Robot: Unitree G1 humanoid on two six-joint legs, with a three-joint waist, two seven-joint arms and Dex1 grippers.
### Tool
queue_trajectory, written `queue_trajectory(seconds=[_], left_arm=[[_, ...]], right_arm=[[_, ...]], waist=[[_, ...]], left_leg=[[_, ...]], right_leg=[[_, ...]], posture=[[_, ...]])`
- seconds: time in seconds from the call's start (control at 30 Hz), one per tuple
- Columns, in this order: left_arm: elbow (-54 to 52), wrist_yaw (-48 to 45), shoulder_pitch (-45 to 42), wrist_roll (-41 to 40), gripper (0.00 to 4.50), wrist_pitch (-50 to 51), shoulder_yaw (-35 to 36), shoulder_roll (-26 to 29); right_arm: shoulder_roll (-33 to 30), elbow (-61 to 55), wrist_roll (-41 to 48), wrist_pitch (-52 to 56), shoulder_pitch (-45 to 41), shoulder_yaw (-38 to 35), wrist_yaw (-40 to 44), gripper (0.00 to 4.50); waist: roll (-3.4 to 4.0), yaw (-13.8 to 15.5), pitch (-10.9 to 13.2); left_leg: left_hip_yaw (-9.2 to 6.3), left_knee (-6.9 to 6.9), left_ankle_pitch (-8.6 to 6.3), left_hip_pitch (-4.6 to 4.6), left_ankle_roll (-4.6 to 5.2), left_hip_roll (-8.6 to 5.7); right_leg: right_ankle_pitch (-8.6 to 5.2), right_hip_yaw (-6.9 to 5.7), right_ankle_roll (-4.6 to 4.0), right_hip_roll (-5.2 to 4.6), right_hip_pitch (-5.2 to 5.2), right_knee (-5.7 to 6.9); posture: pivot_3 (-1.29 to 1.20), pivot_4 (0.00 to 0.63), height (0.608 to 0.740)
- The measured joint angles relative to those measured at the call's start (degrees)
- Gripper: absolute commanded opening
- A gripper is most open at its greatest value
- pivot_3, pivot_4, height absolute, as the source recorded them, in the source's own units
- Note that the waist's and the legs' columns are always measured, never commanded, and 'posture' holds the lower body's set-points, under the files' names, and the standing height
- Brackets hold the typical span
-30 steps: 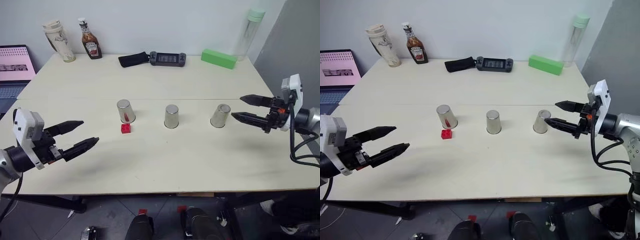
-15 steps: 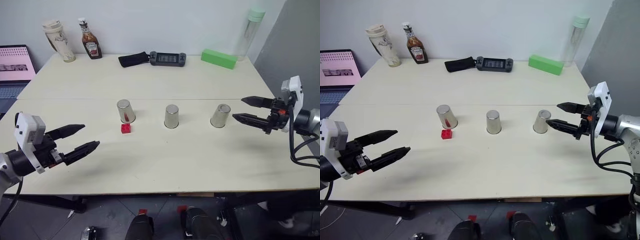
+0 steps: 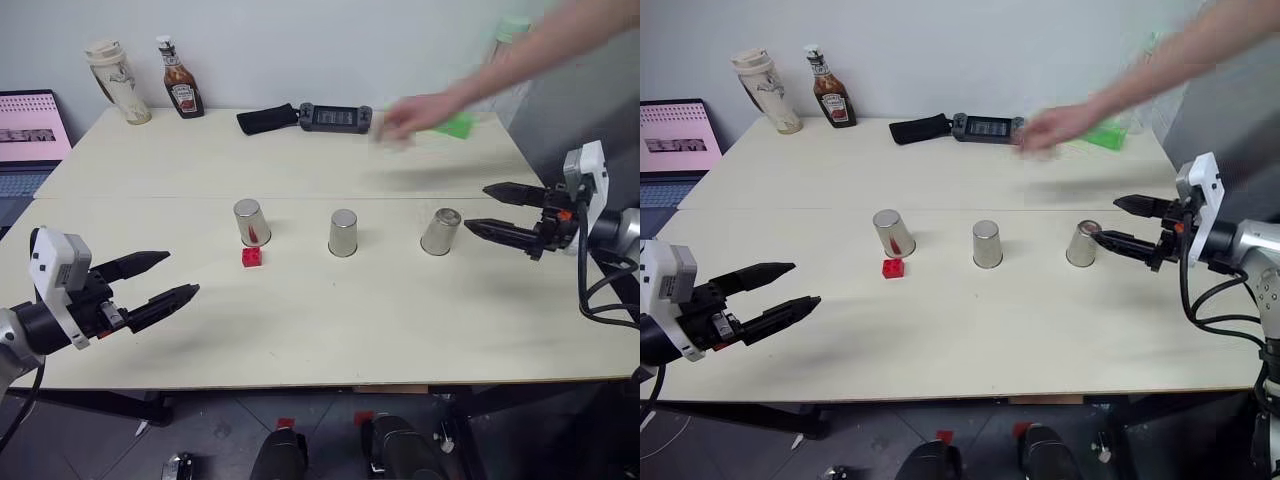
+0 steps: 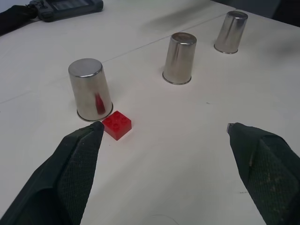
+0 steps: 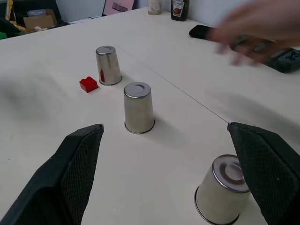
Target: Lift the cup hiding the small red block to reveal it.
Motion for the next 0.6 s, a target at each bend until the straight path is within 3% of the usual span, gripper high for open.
queue_trajectory(seconds=[0.6], left_arm=[[0.0,-0.1,0.4,0.3,4.49,0.0,0.0,0.5]], right_arm=[[1.7,0.7,0.0,-0.4,-2.3,1.5,-0.2,4.50]], waist=[[0.00,0.0,0.0]], left_leg=[[0.00,-0.01,0.00,-0.01,0.00,0.00]], right_leg=[[0.00,0.00,0.00,0.00,-0.01,0.00]], posture=[[0.00,0.150,0.740]])
